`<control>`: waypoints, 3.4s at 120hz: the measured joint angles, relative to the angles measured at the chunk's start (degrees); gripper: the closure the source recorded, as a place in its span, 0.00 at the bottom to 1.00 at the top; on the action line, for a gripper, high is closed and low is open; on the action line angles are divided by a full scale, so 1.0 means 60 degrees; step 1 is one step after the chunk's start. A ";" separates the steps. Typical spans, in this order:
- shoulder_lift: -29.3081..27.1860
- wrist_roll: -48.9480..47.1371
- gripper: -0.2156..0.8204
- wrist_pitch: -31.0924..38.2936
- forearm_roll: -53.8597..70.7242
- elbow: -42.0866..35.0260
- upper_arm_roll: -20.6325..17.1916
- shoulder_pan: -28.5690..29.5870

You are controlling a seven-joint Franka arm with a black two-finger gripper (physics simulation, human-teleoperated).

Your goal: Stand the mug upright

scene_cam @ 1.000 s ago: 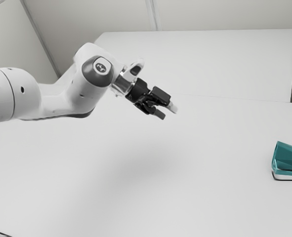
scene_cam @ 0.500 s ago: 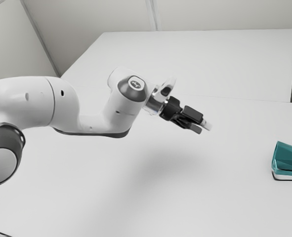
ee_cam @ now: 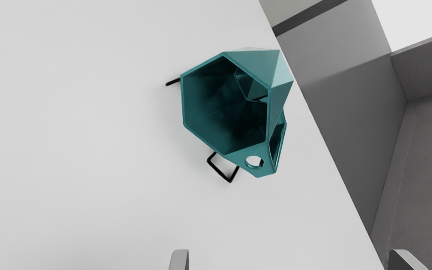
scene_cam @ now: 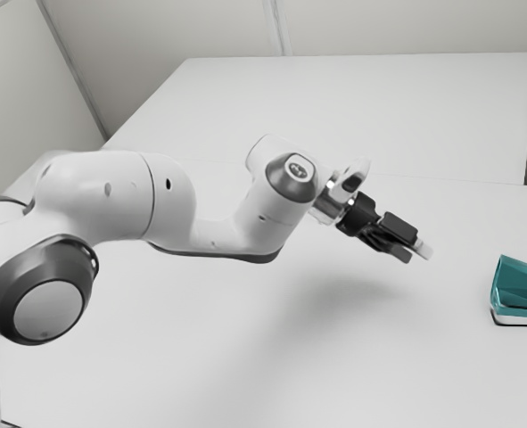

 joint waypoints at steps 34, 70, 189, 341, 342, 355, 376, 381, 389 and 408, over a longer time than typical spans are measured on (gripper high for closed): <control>0.0750 -0.0356 0.23 0.0007 -0.0113 0.0982 -0.0034 -0.0318; 0.1521 -0.0591 0.23 0.0013 -0.0139 0.1830 -0.0102 -0.0708; 0.3501 -0.0851 0.23 0.0808 -0.0151 0.4173 -0.0328 -0.1128; 0.4132 -0.0903 0.81 0.1153 -0.0142 0.4963 -0.0539 -0.1408; 0.4132 -0.0904 0.82 0.1153 -0.0141 0.4963 -0.0539 -0.1408; 0.4105 -0.0908 0.89 0.1155 -0.0138 0.4963 -0.0529 -0.1439; 0.3927 -0.0925 0.94 0.1154 -0.0105 0.4963 -0.0523 -0.1476; 0.3858 -0.0934 0.94 0.1158 -0.0082 0.4957 -0.0516 -0.1479; 0.3694 -0.0950 0.95 0.1165 -0.0046 0.4929 -0.0487 -0.1503; 0.2754 -0.0999 0.96 0.1146 0.0156 0.4319 -0.0422 -0.1440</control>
